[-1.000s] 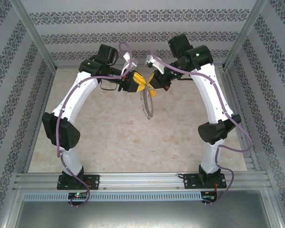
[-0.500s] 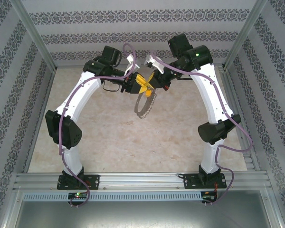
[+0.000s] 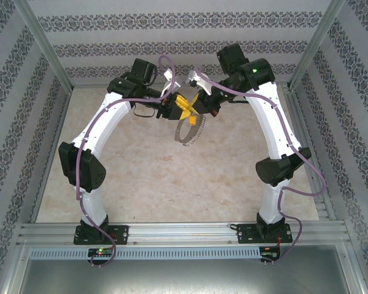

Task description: Put the keys on the keyring

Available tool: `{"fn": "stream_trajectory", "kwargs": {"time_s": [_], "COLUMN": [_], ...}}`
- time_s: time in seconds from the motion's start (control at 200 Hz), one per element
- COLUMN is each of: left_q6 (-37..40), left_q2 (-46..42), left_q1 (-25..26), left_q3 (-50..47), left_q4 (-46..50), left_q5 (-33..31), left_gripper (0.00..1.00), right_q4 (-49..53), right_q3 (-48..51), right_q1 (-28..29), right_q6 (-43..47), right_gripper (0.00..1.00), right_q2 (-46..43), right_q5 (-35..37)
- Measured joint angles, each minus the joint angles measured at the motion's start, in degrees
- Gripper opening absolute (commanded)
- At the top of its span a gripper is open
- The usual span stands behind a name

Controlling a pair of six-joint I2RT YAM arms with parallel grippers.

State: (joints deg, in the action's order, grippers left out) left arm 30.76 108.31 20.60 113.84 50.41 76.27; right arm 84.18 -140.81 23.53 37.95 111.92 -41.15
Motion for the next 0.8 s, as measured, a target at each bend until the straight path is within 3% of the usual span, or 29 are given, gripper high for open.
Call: {"fn": "stream_trajectory", "kwargs": {"time_s": [0.225,0.315,0.37,0.41,0.49,0.59,0.804], "left_q6": [-1.7,-1.7,-1.7,-1.7,-2.1,-2.8,-4.6], "left_q2": [0.0,0.0,0.0,0.0,0.0,0.0,0.0], "left_q1": [0.0,-0.1,-0.1,-0.1,-0.1,0.0,0.1], "left_q3": [0.0,0.0,0.0,0.0,-0.1,-0.3,-1.0], "left_q4": [-1.1,-1.2,-1.2,-1.6,-1.6,-3.7,-6.4], "left_q5": [-0.9,-1.1,-1.1,-1.1,-0.9,-1.4,-1.3], "left_gripper": [0.0,0.0,0.0,0.0,0.0,0.0,0.0], "right_q4": [0.1,0.0,-0.1,-0.5,-4.2,-11.4,-37.5], "right_q3": [0.0,0.0,0.0,0.4,2.9,11.9,44.7], "right_q1": [-0.1,-0.1,-0.1,-0.2,-1.2,-3.7,-11.4], "right_q6": [0.0,0.0,-0.2,-0.5,-2.5,-6.3,-20.2], "right_gripper": [0.0,0.0,0.23,0.34,0.43,0.45,0.49], "right_q2": [0.0,0.0,0.0,-0.2,-1.4,-5.8,-24.6], "right_q5": [0.0,0.1,0.2,0.2,1.2,-0.8,-7.6]}}
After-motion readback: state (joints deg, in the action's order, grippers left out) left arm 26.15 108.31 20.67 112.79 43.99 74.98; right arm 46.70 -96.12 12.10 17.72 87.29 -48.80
